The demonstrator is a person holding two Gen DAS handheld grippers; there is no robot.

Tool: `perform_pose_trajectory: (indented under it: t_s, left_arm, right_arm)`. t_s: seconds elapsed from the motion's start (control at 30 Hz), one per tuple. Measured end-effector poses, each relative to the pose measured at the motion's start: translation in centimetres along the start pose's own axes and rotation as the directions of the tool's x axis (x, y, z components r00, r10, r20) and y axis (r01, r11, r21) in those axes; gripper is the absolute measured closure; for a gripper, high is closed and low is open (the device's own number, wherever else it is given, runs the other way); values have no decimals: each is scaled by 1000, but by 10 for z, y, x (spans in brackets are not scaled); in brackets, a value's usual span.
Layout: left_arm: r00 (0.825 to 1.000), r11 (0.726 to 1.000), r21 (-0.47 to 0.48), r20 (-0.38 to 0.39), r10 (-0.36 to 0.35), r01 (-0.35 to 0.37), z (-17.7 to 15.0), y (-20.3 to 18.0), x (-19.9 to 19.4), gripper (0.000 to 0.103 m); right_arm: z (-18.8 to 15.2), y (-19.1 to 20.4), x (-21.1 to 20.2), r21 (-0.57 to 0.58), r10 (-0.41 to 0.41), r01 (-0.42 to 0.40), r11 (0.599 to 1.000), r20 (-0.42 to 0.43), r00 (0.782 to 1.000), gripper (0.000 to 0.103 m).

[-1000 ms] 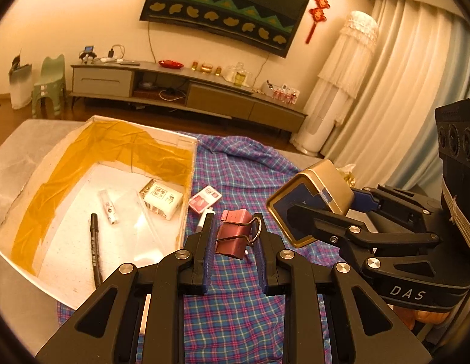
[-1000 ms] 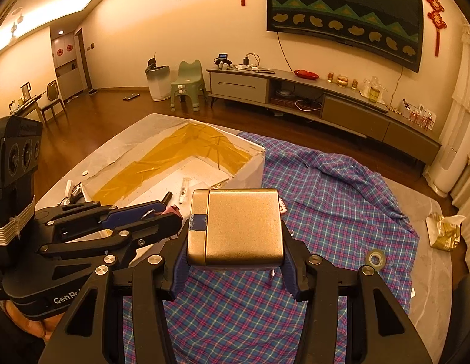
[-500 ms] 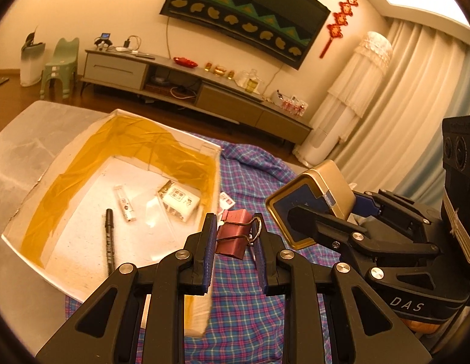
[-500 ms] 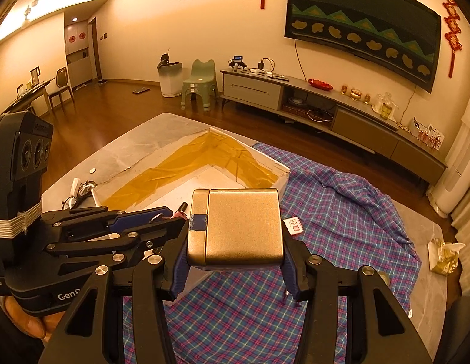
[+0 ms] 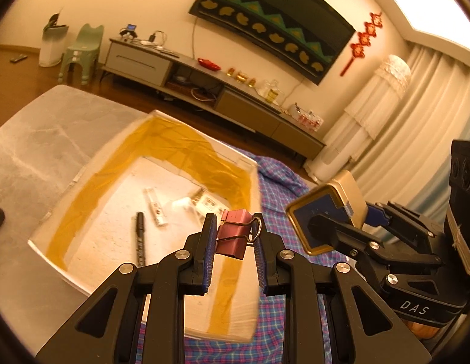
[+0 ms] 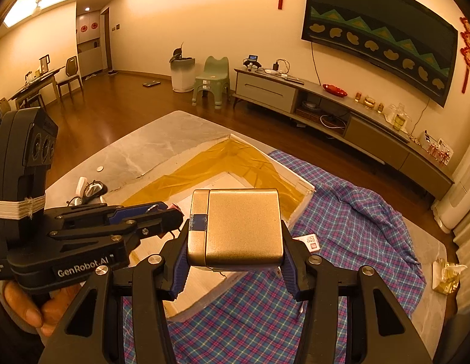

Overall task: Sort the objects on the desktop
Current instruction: 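Lift the binder clip and gold cube and carry both over the cardboard box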

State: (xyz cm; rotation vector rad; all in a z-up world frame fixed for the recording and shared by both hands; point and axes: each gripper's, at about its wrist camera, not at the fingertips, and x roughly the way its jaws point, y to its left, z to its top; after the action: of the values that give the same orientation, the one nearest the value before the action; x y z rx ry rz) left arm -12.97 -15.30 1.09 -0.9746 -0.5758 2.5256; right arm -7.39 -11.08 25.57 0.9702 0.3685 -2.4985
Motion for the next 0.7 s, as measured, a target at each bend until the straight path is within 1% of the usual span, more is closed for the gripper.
perform_pose_trajectory:
  t_s: [0.27,0.43,0.57,0.7]
  left_arm:
    - [1000,997,-74,4,31,-31,18,36,-3,79]
    - [998,994,-97,5,58,-57,24,54,-3,79]
    - [996,991,-97,-5,94,-94,26,67,2,79]
    - [989,987,-67,-28,148,-149,24,74,10,79]
  right_arm:
    - [12,6,25,-3,30,-31,1000,-41,999,51]
    - [19,8,45,1,52,-52,999,-75,996,51]
    - [25,13,62,-3,63,-63,998,-103,993,51]
    - [31,15,83,1,78,-79,997,-137,988,51]
